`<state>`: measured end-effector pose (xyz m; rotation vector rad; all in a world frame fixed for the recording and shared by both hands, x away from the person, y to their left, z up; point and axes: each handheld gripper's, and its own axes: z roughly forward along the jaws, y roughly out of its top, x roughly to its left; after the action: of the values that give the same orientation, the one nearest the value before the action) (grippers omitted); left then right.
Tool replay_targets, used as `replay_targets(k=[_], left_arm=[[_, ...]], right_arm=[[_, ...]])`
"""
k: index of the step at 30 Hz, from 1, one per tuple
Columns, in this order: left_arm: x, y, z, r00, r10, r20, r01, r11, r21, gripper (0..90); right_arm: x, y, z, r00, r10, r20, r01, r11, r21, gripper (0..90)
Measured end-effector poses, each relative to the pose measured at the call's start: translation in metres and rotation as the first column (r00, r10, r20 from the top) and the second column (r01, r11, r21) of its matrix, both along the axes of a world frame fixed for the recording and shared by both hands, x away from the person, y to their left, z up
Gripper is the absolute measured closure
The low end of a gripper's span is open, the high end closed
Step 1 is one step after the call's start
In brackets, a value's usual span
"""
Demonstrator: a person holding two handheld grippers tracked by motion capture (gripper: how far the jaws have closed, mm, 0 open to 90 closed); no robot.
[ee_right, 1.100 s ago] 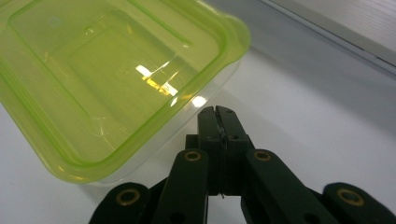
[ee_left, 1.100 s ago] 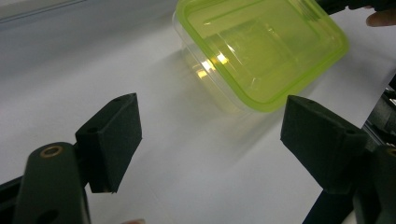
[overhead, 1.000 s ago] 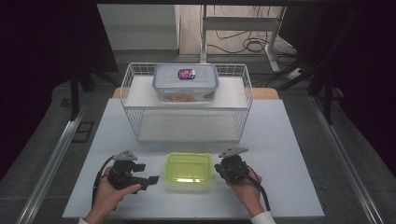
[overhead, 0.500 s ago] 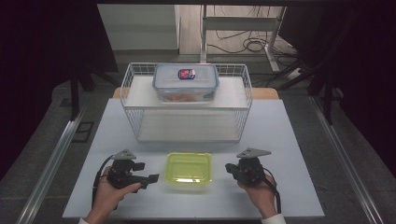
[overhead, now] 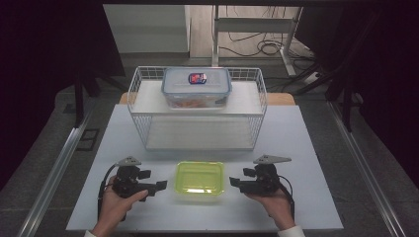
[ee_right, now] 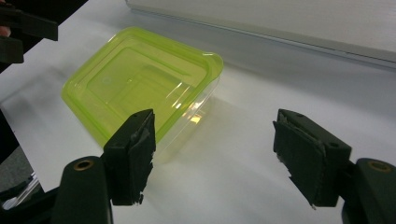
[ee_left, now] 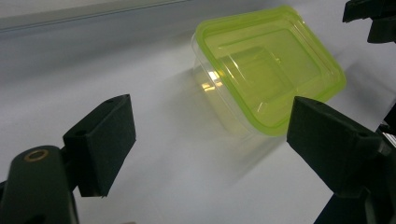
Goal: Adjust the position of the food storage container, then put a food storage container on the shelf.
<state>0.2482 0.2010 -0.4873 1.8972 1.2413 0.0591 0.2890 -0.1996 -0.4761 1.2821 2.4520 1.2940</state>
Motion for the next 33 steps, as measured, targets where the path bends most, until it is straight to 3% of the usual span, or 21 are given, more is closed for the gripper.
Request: replay_targets(k=[12, 15, 19, 22, 30, 33], left_arm=[[0.005, -0.006, -0.004, 0.9998, -0.006, -0.017, 0.006, 0.9999, -0.014, 15.3], [0.009, -0.008, -0.006, 0.9996, -0.006, -0.027, 0.005, 0.9993, -0.036, 15.2], [0.016, -0.011, -0.009, 0.9981, -0.008, -0.061, 0.002, 0.9958, -0.091, 16.6], [0.024, -0.013, -0.012, 0.9951, 0.014, -0.098, -0.028, 0.9904, -0.136, 19.5], [0.041, -0.021, -0.026, 0.9835, 0.002, -0.181, -0.035, 0.9835, -0.178, 28.8], [0.044, -0.024, -0.029, 0.9815, -0.005, -0.191, -0.032, 0.981, -0.192, 29.8]], right_arm=[[0.002, 0.002, -0.002, 0.9999, -0.003, -0.015, 0.003, 1.0, 0.006, 28.8], [0.003, 0.004, -0.004, 0.9998, 0.002, -0.019, -0.002, 1.0, 0.005, 28.8], [0.003, 0.006, -0.004, 0.9997, 0.008, -0.023, -0.008, 1.0, 0.008, 28.9], [0.005, 0.007, -0.006, 0.9996, 0.007, -0.027, -0.007, 1.0, 0.02, 28.9], [0.008, 0.009, -0.008, 0.9991, -0.003, -0.043, 0.005, 0.999, 0.038, 29.5], [0.009, 0.012, -0.009, 0.9989, 0.0, -0.046, 0.002, 0.999, 0.043, 30.3]])
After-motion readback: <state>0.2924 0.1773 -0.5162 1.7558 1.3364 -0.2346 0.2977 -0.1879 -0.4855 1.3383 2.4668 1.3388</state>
